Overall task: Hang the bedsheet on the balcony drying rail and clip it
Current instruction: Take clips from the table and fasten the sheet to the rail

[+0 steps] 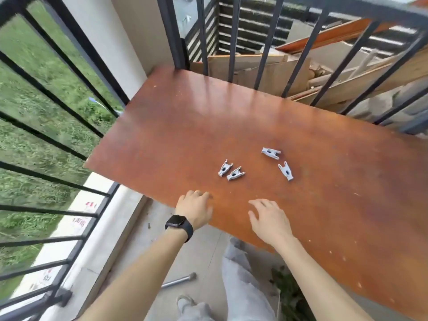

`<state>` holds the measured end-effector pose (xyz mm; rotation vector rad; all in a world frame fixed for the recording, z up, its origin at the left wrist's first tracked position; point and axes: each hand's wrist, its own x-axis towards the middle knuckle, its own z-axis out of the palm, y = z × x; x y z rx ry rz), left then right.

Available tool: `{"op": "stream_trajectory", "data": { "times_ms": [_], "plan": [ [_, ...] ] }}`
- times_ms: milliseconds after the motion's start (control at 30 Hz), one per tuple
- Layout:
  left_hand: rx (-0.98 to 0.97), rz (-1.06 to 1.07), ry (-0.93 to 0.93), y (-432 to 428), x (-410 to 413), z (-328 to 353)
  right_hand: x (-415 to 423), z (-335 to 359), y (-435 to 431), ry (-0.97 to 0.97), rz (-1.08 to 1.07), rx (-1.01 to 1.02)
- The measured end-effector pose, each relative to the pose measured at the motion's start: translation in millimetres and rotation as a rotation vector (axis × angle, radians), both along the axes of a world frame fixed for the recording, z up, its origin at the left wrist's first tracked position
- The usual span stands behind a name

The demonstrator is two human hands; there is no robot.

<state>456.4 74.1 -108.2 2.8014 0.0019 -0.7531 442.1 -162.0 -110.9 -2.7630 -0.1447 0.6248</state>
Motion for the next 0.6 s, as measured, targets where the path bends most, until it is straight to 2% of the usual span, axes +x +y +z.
{"op": "stream_trajectory", "data": {
  "times_ms": [167,333,467,600],
  "plan": [
    [-0.042,0.159,-0.083,-45.5,58.8,-33.0,67.3,-27.1,-10.5,-0.031,0.027,0.062],
    [-0.075,0.178,-0.047,-75.1,79.6,-63.9,89.4,-57.2,-3.8,-0.099,0.233,0.066],
    [-0.156,0.214,0.008,-98.2,24.0,-51.1,37.5,-61.6,-30.7,-0.142,0.322,0.08],
    [-0.098,0.258,0.094,-90.2,-19.4,-32.4,22.2,-51.1,-40.2,-0.213,0.397,0.008]
  ]
}}
